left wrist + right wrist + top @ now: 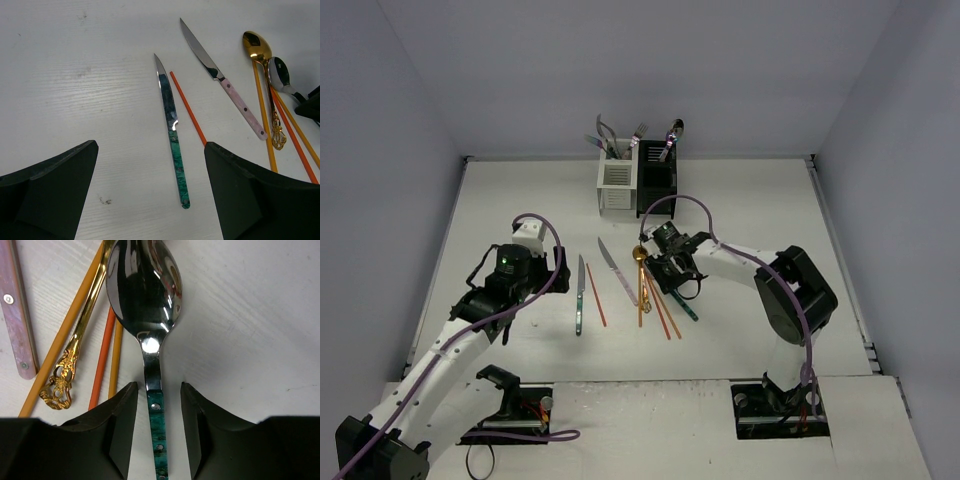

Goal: Sort the eating utensils into containers

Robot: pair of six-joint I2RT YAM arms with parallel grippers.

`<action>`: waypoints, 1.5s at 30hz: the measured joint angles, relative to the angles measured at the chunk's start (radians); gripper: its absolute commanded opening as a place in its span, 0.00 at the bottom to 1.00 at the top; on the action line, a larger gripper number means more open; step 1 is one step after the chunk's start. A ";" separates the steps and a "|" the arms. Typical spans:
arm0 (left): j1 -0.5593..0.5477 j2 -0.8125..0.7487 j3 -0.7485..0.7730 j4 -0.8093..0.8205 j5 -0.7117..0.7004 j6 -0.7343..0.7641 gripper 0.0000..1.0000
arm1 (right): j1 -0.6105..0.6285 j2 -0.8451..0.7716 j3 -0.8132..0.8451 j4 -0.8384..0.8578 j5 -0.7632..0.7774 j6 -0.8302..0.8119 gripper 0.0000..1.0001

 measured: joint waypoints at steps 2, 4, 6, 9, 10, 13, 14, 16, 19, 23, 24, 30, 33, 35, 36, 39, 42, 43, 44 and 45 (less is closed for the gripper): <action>0.000 0.001 0.000 -0.002 0.000 0.000 0.86 | 0.000 0.012 0.014 0.000 0.005 -0.002 0.33; 0.000 0.001 0.000 -0.005 0.000 0.000 0.86 | 0.001 0.022 0.025 0.001 0.009 -0.004 0.28; 0.000 0.001 0.000 -0.007 0.000 0.000 0.86 | 0.002 0.030 0.035 0.002 0.012 -0.007 0.21; 0.000 0.001 0.000 -0.007 -0.003 0.000 0.86 | 0.005 0.039 0.044 0.007 0.012 -0.008 0.07; 0.000 0.001 0.000 -0.007 -0.004 0.001 0.86 | 0.006 0.041 0.048 0.007 0.013 -0.008 0.03; 0.000 0.002 0.000 -0.007 -0.005 0.001 0.86 | 0.006 0.048 0.061 0.001 0.017 -0.011 0.00; 0.000 0.002 0.000 -0.007 -0.006 0.001 0.86 | 0.006 0.049 0.066 -0.002 0.020 -0.013 0.00; 0.000 0.002 0.000 -0.008 -0.007 0.001 0.86 | 0.006 0.052 0.079 -0.020 0.030 -0.018 0.00; 0.000 0.002 0.000 -0.008 -0.008 0.002 0.86 | 0.006 0.052 0.130 -0.071 0.056 -0.034 0.00; 0.000 0.002 0.000 -0.009 -0.013 0.003 0.86 | -0.016 0.043 0.276 -0.128 0.078 -0.060 0.00; 0.000 0.002 0.000 -0.009 -0.014 0.005 0.86 | -0.028 0.036 0.322 -0.139 0.078 -0.068 0.00; 0.000 0.003 0.000 -0.010 -0.021 0.015 0.86 | -0.126 0.012 0.673 -0.141 0.089 -0.114 0.00; 0.000 0.005 0.000 -0.010 -0.023 0.017 0.86 | -0.166 0.024 0.850 -0.116 0.104 -0.134 0.00; 0.000 0.007 0.000 -0.010 -0.023 0.018 0.86 | -0.184 0.037 0.933 -0.072 0.112 -0.141 0.00; 0.000 0.009 0.000 -0.010 -0.023 0.018 0.86 | -0.191 0.045 0.958 -0.041 0.114 -0.143 0.00; 0.000 0.016 0.000 -0.010 -0.023 0.019 0.86 | -0.204 0.080 0.982 0.068 0.117 -0.147 0.00; 0.000 0.022 0.000 -0.009 -0.023 0.019 0.86 | -0.211 0.137 0.964 0.216 0.120 -0.148 0.00; 0.000 0.024 0.000 -0.009 -0.023 0.019 0.86 | -0.212 0.158 0.954 0.264 0.120 -0.149 0.00; 0.000 0.026 0.000 -0.008 -0.023 0.019 0.86 | -0.212 0.179 0.939 0.312 0.122 -0.150 0.00; 0.000 0.028 0.000 -0.007 -0.023 0.019 0.86 | -0.213 0.200 0.926 0.358 0.125 -0.150 0.00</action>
